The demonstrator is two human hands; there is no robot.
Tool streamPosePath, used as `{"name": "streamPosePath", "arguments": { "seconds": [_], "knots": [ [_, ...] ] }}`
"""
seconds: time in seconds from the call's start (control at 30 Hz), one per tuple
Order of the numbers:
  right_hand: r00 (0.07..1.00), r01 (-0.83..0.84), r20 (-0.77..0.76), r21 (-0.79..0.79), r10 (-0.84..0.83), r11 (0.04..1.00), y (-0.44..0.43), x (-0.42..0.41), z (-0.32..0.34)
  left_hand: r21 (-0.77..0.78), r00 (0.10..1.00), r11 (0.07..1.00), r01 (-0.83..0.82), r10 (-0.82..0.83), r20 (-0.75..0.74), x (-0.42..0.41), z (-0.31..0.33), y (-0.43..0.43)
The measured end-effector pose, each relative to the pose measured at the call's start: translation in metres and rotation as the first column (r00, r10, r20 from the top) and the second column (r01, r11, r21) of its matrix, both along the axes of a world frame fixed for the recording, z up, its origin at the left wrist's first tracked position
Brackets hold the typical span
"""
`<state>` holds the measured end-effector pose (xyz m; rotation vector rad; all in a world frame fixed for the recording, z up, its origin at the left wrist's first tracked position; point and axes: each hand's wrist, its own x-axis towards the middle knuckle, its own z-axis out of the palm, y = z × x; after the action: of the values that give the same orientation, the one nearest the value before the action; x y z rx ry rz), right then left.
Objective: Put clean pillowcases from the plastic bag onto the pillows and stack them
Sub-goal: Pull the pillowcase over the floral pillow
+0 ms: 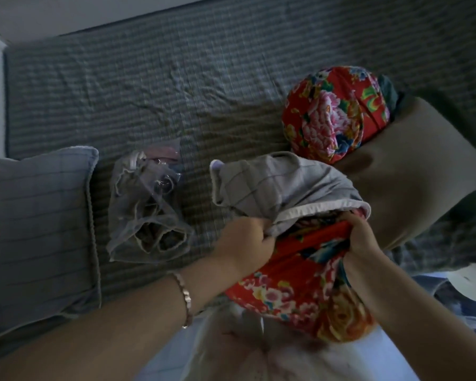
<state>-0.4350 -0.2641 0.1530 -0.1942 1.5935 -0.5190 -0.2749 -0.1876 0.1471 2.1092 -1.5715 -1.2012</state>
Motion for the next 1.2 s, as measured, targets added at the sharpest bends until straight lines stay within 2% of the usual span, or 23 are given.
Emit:
{"name": "streamPosePath", "arguments": {
  "seconds": [0.03, 0.1, 0.17, 0.23, 0.3, 0.37, 0.4, 0.47, 0.53, 0.57, 0.63, 0.67, 0.7, 0.73, 0.77, 0.83, 0.87, 0.9, 0.93, 0.97, 1.03, 1.07, 1.2],
  "knots": [
    [1.000, 0.009, -0.003, 0.017, -0.009, 1.000, -0.001, 0.003, -0.010, 0.001, 0.996, 0.999, -0.042, 0.042, -0.080, 0.001, -0.003, -0.005],
    [1.000, 0.006, 0.022, 0.099, -0.008, 0.995, 0.007, 0.010, -0.030, 0.105, 0.990, 0.993, -0.059, 0.072, -0.118, 0.005, -0.023, -0.004],
    [0.996, -0.088, 0.042, 0.188, 0.082, 0.978, 0.018, 0.013, -0.071, 0.226, 0.999, 0.974, 0.003, 0.005, -0.031, 0.014, -0.058, 0.001],
    [0.973, -0.225, 0.014, 0.267, 0.230, 0.937, 0.025, 0.017, -0.113, 0.363, 0.986, 0.927, 0.096, -0.139, 0.092, 0.024, -0.092, 0.010],
    [0.876, -0.444, -0.061, 0.288, 0.479, 0.849, 0.024, 0.017, -0.154, 0.504, 0.935, 0.840, 0.200, -0.318, 0.159, 0.032, -0.127, 0.018],
    [0.708, -0.652, -0.088, 0.299, 0.700, 0.697, 0.018, 0.024, -0.183, 0.611, 0.902, 0.749, 0.256, -0.412, 0.127, 0.035, -0.149, 0.016],
    [0.638, -0.719, -0.069, 0.304, 0.767, 0.625, 0.013, 0.028, -0.195, 0.633, 0.931, 0.740, 0.226, -0.355, 0.083, 0.036, -0.159, 0.011],
    [0.542, -0.812, -0.001, 0.256, 0.840, 0.524, -0.002, 0.033, -0.211, 0.587, 1.000, 0.810, -0.004, 0.016, -0.015, 0.046, -0.169, -0.008],
    [0.530, -0.826, 0.020, 0.236, 0.848, 0.511, -0.022, 0.035, -0.220, 0.395, 0.910, 0.844, -0.363, 0.412, -0.044, 0.062, -0.180, -0.031],
    [0.512, -0.819, -0.064, 0.265, 0.857, 0.509, -0.034, 0.031, -0.222, 0.277, 0.866, 0.833, -0.479, 0.501, -0.008, 0.071, -0.189, -0.040],
    [0.354, -0.824, -0.383, 0.305, 0.853, 0.478, -0.058, 0.020, -0.227, 0.197, 0.826, 0.803, -0.562, 0.555, 0.098, 0.086, -0.212, -0.053],
    [0.277, -0.875, -0.507, 0.216, 0.816, 0.432, -0.069, 0.018, -0.228, 0.223, 0.819, 0.788, -0.574, 0.555, 0.147, 0.088, -0.223, -0.056],
    [0.201, -0.941, -0.552, 0.122, 0.809, 0.316, -0.079, 0.019, -0.230, 0.272, 0.820, 0.773, -0.572, 0.545, 0.175, 0.088, -0.236, -0.057],
    [0.164, -0.977, -0.497, 0.035, 0.852, 0.209, -0.089, 0.022, -0.230, 0.307, 0.824, 0.765, -0.566, 0.538, 0.179, 0.085, -0.245, -0.057],
    [0.158, -0.987, -0.332, -0.013, 0.930, 0.163, -0.100, 0.027, -0.227, 0.313, 0.824, 0.764, -0.565, 0.541, 0.168, 0.081, -0.252, -0.057],
    [0.186, -0.981, 0.084, -0.041, 0.979, 0.190, -0.124, 0.041, -0.224, 0.276, 0.807, 0.761, -0.587, 0.576, 0.129, 0.081, -0.263, -0.058],
    [0.231, -0.970, 0.165, -0.042, 0.959, 0.240, -0.134, 0.045, -0.225, 0.263, 0.793, 0.753, -0.604, 0.600, 0.103, 0.084, -0.264, -0.059],
    [0.266, -0.961, 0.146, -0.033, 0.953, 0.273, -0.142, 0.047, -0.230, 0.253, 0.781, 0.745, -0.618, 0.620, 0.082, 0.088, -0.265, -0.058],
    [0.313, -0.949, 0.056, -0.010, 0.948, 0.314, -0.146, 0.047, -0.239, 0.251, 0.772, 0.738, -0.626, 0.632, 0.065, 0.091, -0.265, -0.058],
    [0.288, -0.957, -0.108, 0.012, 0.952, 0.291, -0.148, 0.047, -0.246, 0.248, 0.765, 0.734, -0.632, 0.642, 0.049, 0.094, -0.264, -0.057],
    [0.070, -0.994, -0.416, 0.047, 0.907, 0.098, -0.143, 0.047, -0.259, 0.229, 0.746, 0.722, -0.653, 0.665, 0.033, 0.097, -0.259, -0.052],
    [-0.014, -0.999, -0.492, 0.053, 0.870, 0.014, -0.141, 0.045, -0.265, 0.217, 0.735, 0.714, -0.666, 0.678, 0.023, 0.097, -0.256, -0.051],
    [-0.130, -0.992, -0.507, 0.061, 0.852, -0.115, -0.137, 0.044, -0.274, 0.222, 0.721, 0.704, -0.674, 0.693, -0.007, 0.098, -0.250, -0.050]
  ]
}}
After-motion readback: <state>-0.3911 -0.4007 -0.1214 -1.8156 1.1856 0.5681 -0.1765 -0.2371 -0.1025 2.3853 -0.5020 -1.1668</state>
